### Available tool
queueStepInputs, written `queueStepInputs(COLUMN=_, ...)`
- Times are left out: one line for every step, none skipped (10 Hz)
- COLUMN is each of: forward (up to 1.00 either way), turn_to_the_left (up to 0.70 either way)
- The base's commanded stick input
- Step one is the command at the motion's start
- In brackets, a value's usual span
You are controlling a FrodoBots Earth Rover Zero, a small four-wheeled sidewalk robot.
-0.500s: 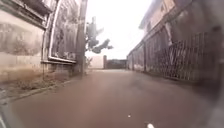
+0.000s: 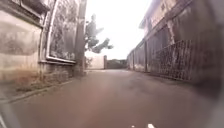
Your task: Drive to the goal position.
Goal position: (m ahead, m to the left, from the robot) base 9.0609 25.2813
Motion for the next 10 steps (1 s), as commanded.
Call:
queueStepInputs(forward=0.45, turn_to_the_left=0.00)
queueStepInputs(forward=0.45, turn_to_the_left=0.00)
queueStepInputs(forward=0.45, turn_to_the_left=0.00)
queueStepInputs(forward=0.45, turn_to_the_left=0.00)
queueStepInputs(forward=0.45, turn_to_the_left=0.00)
queueStepInputs(forward=0.45, turn_to_the_left=0.00)
queueStepInputs(forward=0.45, turn_to_the_left=0.00)
queueStepInputs(forward=0.45, turn_to_the_left=0.00)
queueStepInputs(forward=0.45, turn_to_the_left=0.00)
queueStepInputs(forward=0.45, turn_to_the_left=0.00)
